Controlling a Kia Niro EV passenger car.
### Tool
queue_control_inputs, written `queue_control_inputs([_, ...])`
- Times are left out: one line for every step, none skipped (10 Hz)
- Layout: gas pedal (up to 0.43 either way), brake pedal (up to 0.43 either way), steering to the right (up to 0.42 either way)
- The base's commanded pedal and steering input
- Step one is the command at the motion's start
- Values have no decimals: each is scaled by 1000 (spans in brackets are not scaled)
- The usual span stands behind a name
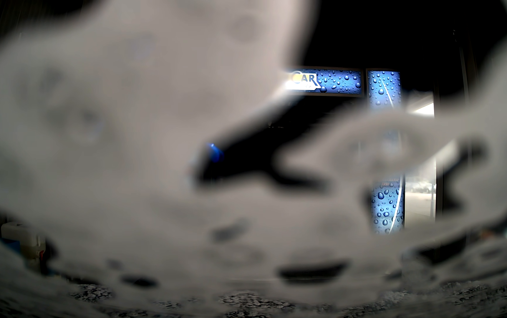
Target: Follow the waypoints while adhering to traffic rules and regulations
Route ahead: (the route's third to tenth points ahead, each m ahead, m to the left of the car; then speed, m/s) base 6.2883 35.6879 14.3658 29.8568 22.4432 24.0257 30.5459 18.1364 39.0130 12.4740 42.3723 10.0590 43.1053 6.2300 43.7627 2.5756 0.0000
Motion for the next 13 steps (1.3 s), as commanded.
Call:
queue_control_inputs([0, 0, -14])
queue_control_inputs([0, 0, -14])
queue_control_inputs([0, 0, -14])
queue_control_inputs([0, 0, -14])
queue_control_inputs([0, 0, -14])
queue_control_inputs([0, 0, -14])
queue_control_inputs([0, 0, -14])
queue_control_inputs([0, 0, -15])
queue_control_inputs([0, 0, -14])
queue_control_inputs([0, 0, -14])
queue_control_inputs([0, 0, -14])
queue_control_inputs([0, 0, -14])
queue_control_inputs([0, 0, -14])
